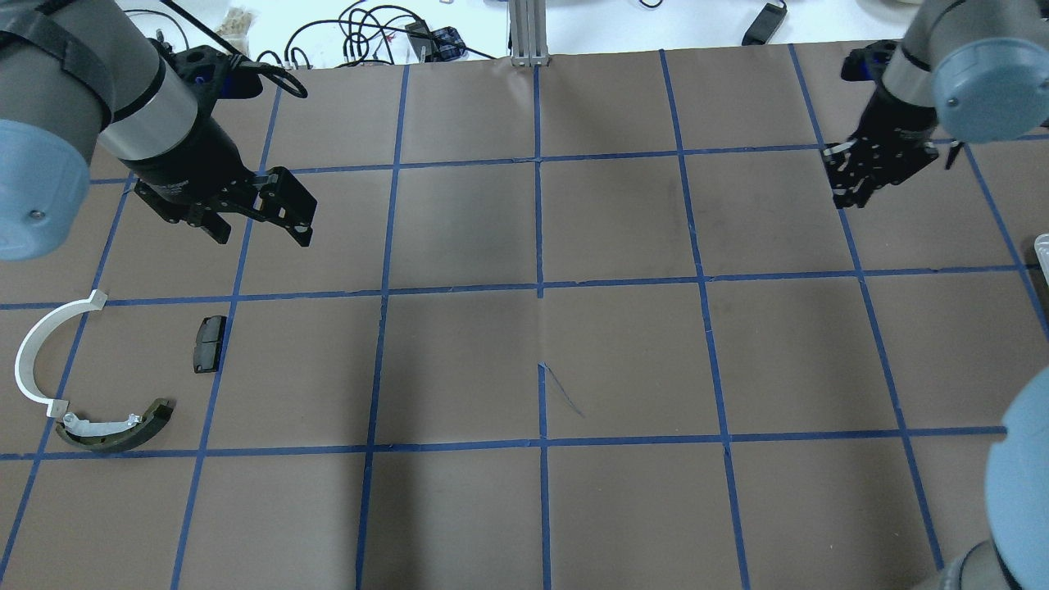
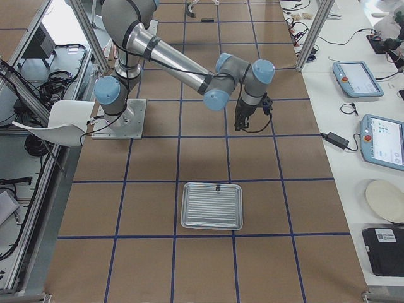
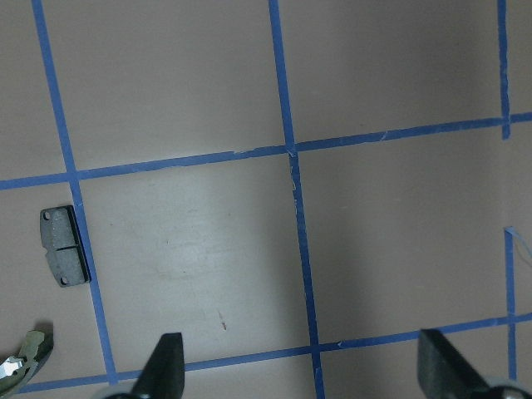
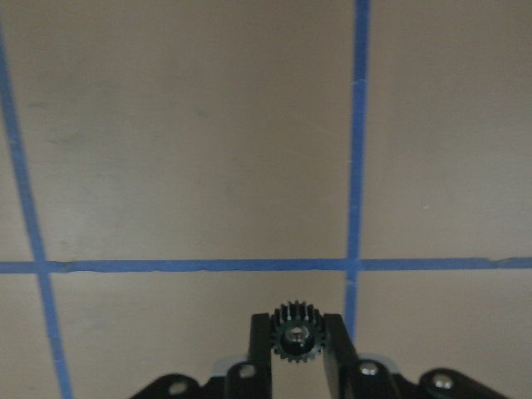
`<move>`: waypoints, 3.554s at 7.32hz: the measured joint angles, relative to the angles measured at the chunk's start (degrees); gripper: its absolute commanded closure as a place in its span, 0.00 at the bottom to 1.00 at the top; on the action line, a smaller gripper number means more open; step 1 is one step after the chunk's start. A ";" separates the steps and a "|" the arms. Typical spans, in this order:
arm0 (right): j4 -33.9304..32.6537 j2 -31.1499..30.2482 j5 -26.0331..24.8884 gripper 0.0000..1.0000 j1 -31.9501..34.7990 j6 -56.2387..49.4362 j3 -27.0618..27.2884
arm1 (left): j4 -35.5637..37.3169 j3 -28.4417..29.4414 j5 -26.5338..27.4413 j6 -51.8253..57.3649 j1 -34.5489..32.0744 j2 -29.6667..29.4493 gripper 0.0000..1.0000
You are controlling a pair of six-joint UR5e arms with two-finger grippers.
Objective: Place bearing gear from tray to pile
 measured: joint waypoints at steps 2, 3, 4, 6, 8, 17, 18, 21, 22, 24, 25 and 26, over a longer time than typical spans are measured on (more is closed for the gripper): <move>-0.63 -0.20 1.03 1.00 12.86 15.84 1.00 | 0.00 -0.06 0.09 0.00 0.00 0.01 0.00; -1.93 0.50 1.18 1.00 18.96 22.46 1.12 | 0.00 -0.03 0.09 0.00 0.00 0.01 0.00; -4.42 1.53 1.21 1.00 24.25 27.69 1.15 | 0.00 -0.02 0.05 0.00 0.00 -0.01 0.00; -10.43 5.07 1.39 1.00 32.74 33.83 1.17 | 0.02 -0.09 0.09 0.00 0.00 -0.07 0.00; -14.08 8.20 2.93 0.87 36.77 35.60 1.20 | 0.08 -0.15 0.16 0.02 0.00 -0.08 0.00; -18.96 3.91 6.63 0.00 15.31 2.55 3.86 | 7.04 -4.18 -0.02 -3.59 -2.78 -6.46 0.00; -16.27 2.98 6.01 0.00 8.08 -7.55 3.87 | 12.29 -6.27 -0.01 -5.40 -6.06 -8.46 0.00; -14.55 1.83 -2.61 0.00 -8.97 -37.69 3.83 | 23.88 -9.29 -0.18 -9.68 -15.36 -14.84 0.00; -14.75 1.71 -3.71 0.00 -14.09 -46.73 3.73 | 27.25 -9.74 -0.20 -10.64 -17.49 -17.31 0.00; -15.08 1.80 -4.41 0.00 -22.23 -62.93 3.57 | 32.59 -9.98 -0.07 -11.76 -19.67 -22.01 0.06; -15.10 2.01 -4.61 0.00 -24.21 -71.47 3.77 | 34.85 -10.03 0.07 -12.26 -20.59 -23.99 0.10; -15.13 2.26 -4.65 0.00 -25.80 -78.35 4.04 | 36.35 -10.05 0.27 -12.66 -21.28 -25.72 0.16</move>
